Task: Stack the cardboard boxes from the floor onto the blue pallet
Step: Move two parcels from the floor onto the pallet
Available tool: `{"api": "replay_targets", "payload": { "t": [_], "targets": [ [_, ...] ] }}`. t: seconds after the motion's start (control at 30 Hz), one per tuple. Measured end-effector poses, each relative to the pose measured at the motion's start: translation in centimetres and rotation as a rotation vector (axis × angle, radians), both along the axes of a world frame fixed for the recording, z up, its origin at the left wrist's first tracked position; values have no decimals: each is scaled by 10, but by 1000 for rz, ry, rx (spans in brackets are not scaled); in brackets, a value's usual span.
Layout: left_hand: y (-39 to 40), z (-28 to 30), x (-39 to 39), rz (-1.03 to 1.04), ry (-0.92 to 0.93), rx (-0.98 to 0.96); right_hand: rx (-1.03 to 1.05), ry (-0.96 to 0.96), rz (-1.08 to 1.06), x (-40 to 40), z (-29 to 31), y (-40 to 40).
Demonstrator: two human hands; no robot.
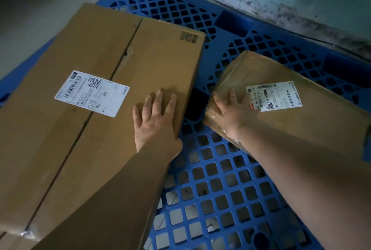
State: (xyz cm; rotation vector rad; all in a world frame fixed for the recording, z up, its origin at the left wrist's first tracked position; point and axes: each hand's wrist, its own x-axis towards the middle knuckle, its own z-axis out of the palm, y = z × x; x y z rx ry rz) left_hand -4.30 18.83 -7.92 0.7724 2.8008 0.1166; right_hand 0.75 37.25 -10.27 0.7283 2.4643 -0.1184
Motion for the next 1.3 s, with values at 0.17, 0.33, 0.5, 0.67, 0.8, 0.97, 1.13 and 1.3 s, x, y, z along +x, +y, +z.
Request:
{"api": "replay_targets", "payload": {
  "t": [0.17,0.33,0.5,0.67,0.8,0.97,1.13,1.3],
  "targets": [
    [-18,-2,11,-122,3,25,0,-26,40,3,3,-7],
    [-23,0,8,-177,-54,10,8,-25,160,15,3,-21],
    [-23,2,8,-166,-66,-15,-10,-29,255,11,-3,-39],
    [-27,7,15,-112,-34,-1,-27,62,176,11,-6,-42],
    [-42,-1,34,-133,13,-17,-31,67,146,5,-13,-49],
    [-39,3,29,-123,-53,41,-2,62,126,4,-6,-55],
    [-69,22,41,171,-153,340,28,377,180,3,29,-94],
    [-155,69,59,573,-46,422,14,538,475,2,98,-161]
  ]
}}
